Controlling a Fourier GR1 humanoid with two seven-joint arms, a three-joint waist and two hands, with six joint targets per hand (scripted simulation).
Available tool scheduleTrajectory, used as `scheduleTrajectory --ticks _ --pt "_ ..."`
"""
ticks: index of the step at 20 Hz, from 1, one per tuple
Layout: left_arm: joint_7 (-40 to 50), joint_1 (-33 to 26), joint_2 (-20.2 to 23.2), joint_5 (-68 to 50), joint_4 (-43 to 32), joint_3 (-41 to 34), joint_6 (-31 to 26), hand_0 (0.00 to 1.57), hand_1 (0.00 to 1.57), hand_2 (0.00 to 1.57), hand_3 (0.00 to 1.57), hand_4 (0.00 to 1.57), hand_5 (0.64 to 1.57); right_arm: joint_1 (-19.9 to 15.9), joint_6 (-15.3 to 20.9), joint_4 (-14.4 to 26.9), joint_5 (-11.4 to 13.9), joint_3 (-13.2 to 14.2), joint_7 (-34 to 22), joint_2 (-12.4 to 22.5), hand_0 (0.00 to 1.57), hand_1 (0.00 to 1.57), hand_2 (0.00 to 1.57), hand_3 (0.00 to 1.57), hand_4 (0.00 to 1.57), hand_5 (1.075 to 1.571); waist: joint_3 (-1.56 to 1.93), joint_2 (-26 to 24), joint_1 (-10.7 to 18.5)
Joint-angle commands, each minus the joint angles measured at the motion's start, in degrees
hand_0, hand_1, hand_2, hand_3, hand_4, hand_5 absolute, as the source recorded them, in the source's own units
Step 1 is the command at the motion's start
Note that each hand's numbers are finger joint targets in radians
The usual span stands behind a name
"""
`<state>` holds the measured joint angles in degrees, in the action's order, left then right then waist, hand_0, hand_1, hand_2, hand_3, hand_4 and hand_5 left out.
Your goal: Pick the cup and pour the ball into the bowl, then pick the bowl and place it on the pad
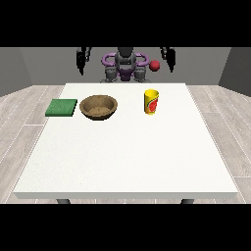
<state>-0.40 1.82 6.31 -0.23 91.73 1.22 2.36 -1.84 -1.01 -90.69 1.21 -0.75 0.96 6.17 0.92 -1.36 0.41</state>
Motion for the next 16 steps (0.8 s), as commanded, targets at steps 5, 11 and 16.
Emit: scheduleTrajectory --ticks 5,11,16 --pt "6.3 0.4 2.7 -0.6 4.8 -0.9 -0.5 0.0 0.0 0.0 0.0 0.0 1.535 -1.2 -0.4 -5.5 -1.0 0.8 -5.7 1.9 0.0 0.0 0.0 0.0 0.62 1.559 -0.68 -14.3 0.1" --pt "22.2 3.0 -6.2 -3.5 10.3 8.5 10.7 0.0 0.0 0.0 0.0 0.0 1.532 2.3 -0.8 -8.1 -9.5 5.5 -13.6 0.9 0.0 0.0 0.0 0.0 0.59 1.562 -0.89 -13.5 -4.0" --pt "28.2 6.7 -4.3 -3.4 18.6 5.6 9.7 0.0 0.0 0.0 0.0 0.0 1.536 1.9 -2.0 -11.1 -12.6 9.8 -13.7 3.1 0.0 0.0 0.0 0.0 0.53 1.562 -0.9 -8.0 -2.0"
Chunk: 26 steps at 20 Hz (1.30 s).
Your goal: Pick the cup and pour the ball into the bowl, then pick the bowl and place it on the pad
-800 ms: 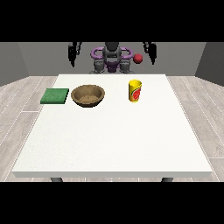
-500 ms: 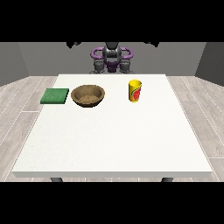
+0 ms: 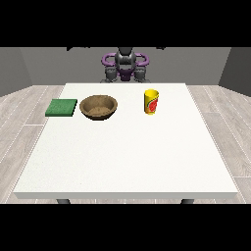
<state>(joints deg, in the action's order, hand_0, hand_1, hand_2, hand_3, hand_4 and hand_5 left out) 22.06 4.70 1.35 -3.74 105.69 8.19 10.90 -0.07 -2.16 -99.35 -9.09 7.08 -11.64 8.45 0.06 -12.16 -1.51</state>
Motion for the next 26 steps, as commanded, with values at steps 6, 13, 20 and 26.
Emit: scheduleTrajectory --ticks 6,13,20,26 --pt "-9.9 3.9 1.7 0.3 -2.4 -4.5 -1.9 0.0 0.0 0.0 0.0 0.0 1.519 -1.4 -3.3 -0.3 -2.4 2.7 6.2 0.8 0.0 0.0 0.0 0.0 0.37 1.563 -0.06 11.4 -1.5" --pt "-22.9 11.3 1.9 2.9 -13.7 -7.7 -1.9 0.0 0.0 0.0 0.0 0.0 1.481 -9.2 -2.7 4.3 -0.5 3.0 13.0 0.5 0.0 0.0 0.0 0.0 0.27 1.57 -0.06 20.9 -2.0" --pt "-37.4 12.2 3.3 2.3 -25.5 -12.3 -4.6 0.0 0.0 0.0 0.0 0.0 1.473 -10.4 -3.2 7.0 0.7 3.0 17.8 0.4 0.0 0.0 0.0 0.0 0.17 1.571 -0.09 25.1 -2.9" --pt "-47.4 14.0 2.6 1.6 -39.2 -15.5 -5.0 0.0 0.0 0.0 0.0 0.0 1.486 -13.4 -4.4 8.3 -1.7 5.3 14.7 3.3 0.0 0.0 0.0 0.0 0.19 1.571 -0.09 24.1 -3.6"
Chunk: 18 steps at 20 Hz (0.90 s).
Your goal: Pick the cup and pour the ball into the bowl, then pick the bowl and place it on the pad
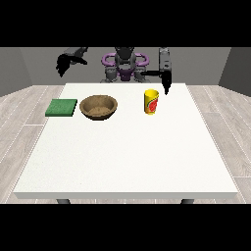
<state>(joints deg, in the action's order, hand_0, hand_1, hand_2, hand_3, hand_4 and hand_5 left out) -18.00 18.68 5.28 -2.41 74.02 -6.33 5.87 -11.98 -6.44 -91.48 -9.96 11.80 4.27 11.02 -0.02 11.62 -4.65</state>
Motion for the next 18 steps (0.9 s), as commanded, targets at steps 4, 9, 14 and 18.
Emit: scheduleTrajectory --ticks 4,9,14,18 --pt "-8.2 4.2 0.8 0.6 -13.2 -2.4 -0.3 0.0 0.0 0.0 0.0 0.0 1.462 -3.3 -2.9 4.1 -2.5 3.6 0.5 4.0 0.0 0.0 0.0 0.0 0.2 1.571 0.02 0.8 -1.0" --pt "-17.0 6.1 -2.2 0.5 -22.6 -3.3 1.4 0.0 0.0 0.0 0.0 0.0 1.444 -3.1 -3.9 5.6 -2.6 3.5 2.5 4.0 0.0 0.0 0.0 0.0 0.13 1.571 0.01 1.8 -1.8" --pt "-20.4 9.9 0.8 2.8 -26.4 -6.7 8.8 1.19 1.19 1.57 1.42 0.75 1.559 -6.1 -6.6 3.5 -6.9 6.5 -0.6 8.1 0.0 0.0 0.0 0.0 0.0 1.571 0.0 5.8 -6.0" --pt "-22.9 8.3 1.7 6.7 -32.0 -6.6 14.6 1.3 1.3 1.57 1.57 1.11 1.556 -7.5 -6.6 -0.1 -9.6 7.2 -7.3 10.4 0.0 0.0 0.0 0.12 0.0 1.571 -0.03 4.1 -7.4"
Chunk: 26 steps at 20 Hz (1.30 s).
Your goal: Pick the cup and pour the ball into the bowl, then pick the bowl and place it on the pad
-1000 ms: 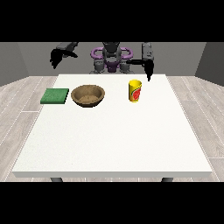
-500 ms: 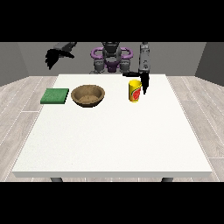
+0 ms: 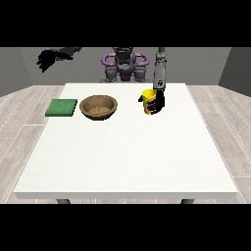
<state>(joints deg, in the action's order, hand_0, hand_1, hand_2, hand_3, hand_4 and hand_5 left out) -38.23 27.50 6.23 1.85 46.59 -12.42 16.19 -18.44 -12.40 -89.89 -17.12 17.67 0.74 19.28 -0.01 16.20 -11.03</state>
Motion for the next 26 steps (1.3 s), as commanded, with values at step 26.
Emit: scheduleTrajectory --ticks 26 --pt "61.4 20.0 -6.2 58.1 -12.4 45.3 18.1 1.21 1.21 1.57 1.57 1.06 1.57 -0.5 -5.2 21.9 -2.9 3.1 -3.2 3.6 0.0 0.0 0.0 0.11 0.43 1.57 0.12 -23.4 3.9"
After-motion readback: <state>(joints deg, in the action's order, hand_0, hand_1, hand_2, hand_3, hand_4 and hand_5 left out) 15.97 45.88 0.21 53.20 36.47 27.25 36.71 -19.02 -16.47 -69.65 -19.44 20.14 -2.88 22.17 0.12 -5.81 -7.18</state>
